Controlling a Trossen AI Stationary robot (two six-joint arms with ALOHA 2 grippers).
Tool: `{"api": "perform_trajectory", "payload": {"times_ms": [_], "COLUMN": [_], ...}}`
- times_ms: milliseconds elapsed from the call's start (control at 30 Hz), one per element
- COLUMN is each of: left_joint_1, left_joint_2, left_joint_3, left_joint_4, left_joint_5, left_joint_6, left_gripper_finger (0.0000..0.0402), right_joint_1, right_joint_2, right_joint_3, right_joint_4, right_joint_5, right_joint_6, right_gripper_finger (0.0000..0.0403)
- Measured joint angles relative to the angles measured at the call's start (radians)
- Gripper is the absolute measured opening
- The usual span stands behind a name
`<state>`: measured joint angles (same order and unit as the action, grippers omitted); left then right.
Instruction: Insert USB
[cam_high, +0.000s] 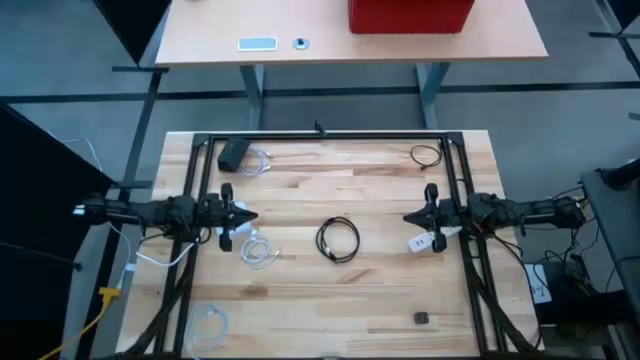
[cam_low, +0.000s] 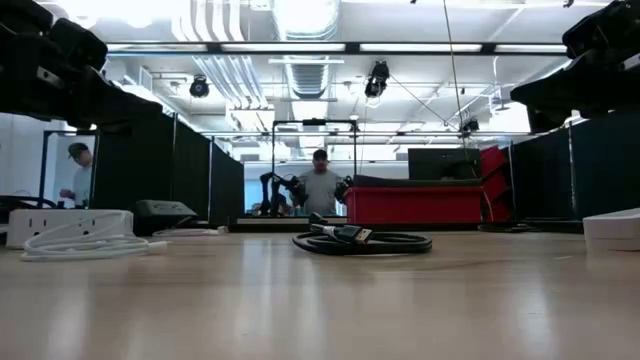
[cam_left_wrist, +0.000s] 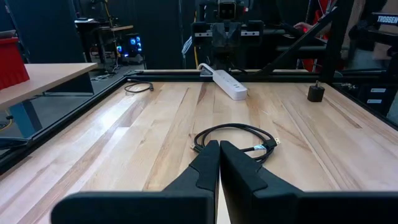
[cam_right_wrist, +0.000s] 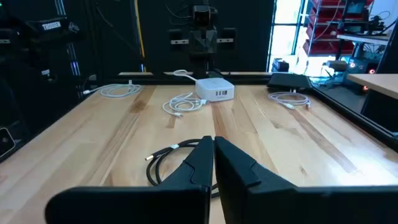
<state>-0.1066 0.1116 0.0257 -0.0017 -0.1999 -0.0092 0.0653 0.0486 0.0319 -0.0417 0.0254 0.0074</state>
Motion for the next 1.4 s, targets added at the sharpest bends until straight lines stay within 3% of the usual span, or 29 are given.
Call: {"api": "perform_trajectory", "payload": {"times_ms": [1000,1233,1333,1400], "left_joint_1": [0.000,0.000,0.000,0.000], "left_joint_2": [0.000,0.000,0.000,0.000], "left_joint_3": [0.000,0.000,0.000,0.000], "left_joint_4": [0.000,0.000,0.000,0.000], "left_joint_5": [0.000,0.000,0.000,0.000], "left_joint_6": [0.000,0.000,0.000,0.000], "left_gripper_finger": [0.0000,0.0000,0.0000,0.0000], "right_joint_1": [0.000,0.000,0.000,0.000], "right_joint_2": [0.000,0.000,0.000,0.000], "right_joint_3": [0.000,0.000,-0.001,-0.001], "right_joint_4": [0.001,0.009,0.022,0.049], "right_joint_5": [0.000,0.003,-0.006,-0.055], "right_joint_6": [-0.011,-0.607,-0.766,-0.784], "right_gripper_finger": [0.0000,0.0000,0.0000,0.0000]}}
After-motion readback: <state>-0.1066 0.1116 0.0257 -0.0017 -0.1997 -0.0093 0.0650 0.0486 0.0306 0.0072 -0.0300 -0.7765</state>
